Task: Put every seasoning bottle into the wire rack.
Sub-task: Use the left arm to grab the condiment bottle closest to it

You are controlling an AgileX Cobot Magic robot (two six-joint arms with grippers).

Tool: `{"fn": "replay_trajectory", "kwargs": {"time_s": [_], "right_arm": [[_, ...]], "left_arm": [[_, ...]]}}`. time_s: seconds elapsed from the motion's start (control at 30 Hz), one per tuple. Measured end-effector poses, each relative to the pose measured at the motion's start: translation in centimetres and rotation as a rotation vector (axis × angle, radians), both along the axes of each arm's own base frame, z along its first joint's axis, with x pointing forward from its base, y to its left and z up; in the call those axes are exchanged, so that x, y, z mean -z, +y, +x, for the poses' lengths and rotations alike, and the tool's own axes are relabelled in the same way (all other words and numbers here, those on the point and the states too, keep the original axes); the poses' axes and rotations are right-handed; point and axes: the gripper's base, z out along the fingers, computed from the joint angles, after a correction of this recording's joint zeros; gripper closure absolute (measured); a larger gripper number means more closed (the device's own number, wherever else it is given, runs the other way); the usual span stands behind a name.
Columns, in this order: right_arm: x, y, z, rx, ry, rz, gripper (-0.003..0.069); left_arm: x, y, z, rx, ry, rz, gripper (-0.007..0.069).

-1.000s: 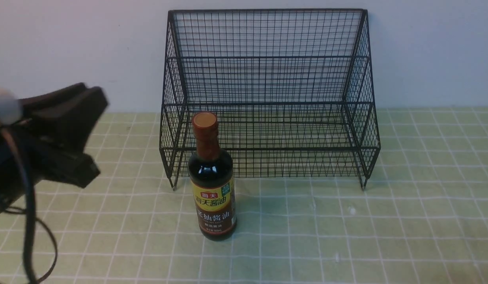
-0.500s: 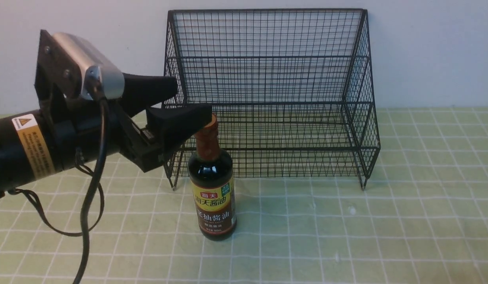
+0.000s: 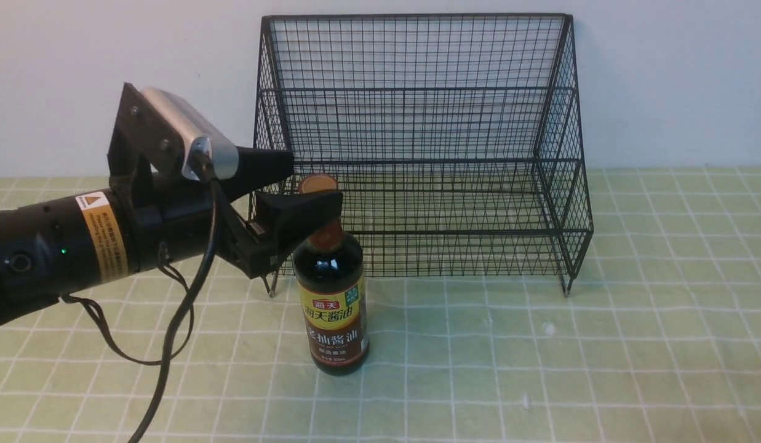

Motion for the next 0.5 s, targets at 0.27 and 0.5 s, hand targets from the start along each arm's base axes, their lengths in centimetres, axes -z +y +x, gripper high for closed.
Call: {"fn": "replay_trajectory", "kwargs": {"time_s": [0.27,0.5], "right_arm": [[0.0,0.0,0.0,0.000,0.000,0.000,0.0673],[0.0,0.0,0.0,0.000,0.000,0.000,0.0673]], "left_arm": [[0.7,-0.2,0.5,0.016,0.010,-0.023,0.0029],[1.4,-0.3,0.9,0.025,0.020,-0.022,0.0029]]}}
